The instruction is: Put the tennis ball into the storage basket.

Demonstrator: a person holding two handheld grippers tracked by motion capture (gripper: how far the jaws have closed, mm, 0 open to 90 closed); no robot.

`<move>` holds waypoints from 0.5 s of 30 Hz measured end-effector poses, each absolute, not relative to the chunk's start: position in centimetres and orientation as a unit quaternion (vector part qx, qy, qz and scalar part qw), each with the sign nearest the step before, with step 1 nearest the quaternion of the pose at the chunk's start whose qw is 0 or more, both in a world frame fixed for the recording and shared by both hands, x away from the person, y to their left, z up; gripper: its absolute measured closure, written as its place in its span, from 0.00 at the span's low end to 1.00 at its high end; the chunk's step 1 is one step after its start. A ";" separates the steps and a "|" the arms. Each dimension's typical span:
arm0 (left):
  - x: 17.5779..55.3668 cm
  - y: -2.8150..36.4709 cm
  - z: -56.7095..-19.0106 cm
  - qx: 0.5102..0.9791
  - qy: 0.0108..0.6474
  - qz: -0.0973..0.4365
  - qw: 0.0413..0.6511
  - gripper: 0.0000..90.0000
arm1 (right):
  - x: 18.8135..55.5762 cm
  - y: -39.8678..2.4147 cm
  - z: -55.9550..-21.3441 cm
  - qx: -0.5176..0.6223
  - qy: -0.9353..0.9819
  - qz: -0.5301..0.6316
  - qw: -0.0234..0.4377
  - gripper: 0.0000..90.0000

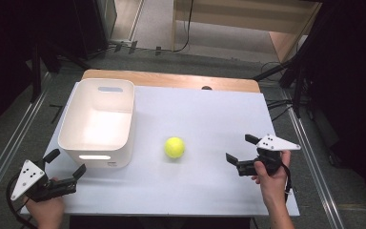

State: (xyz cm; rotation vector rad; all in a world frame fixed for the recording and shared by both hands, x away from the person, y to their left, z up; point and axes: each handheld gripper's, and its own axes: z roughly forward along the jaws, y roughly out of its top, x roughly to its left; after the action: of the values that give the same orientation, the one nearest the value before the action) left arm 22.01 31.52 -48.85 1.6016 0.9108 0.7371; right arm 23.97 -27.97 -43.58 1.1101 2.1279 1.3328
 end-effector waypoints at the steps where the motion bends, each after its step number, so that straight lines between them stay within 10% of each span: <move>1: 22.0 31.5 -48.9 0.675 0.383 0.313 0.547 0.00 | 24.1 -27.8 -43.5 0.392 0.762 0.478 0.191 0.00; 15: 22.1 31.6 -48.8 0.676 0.386 0.309 0.547 0.00 | 26.0 -25.2 -43.0 0.360 0.785 0.482 0.149 0.00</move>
State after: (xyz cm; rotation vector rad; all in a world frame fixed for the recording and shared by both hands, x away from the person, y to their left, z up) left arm 22.08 31.55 -48.84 1.6020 0.9142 0.7333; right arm 26.05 -25.20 -43.02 1.0360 2.2551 1.3859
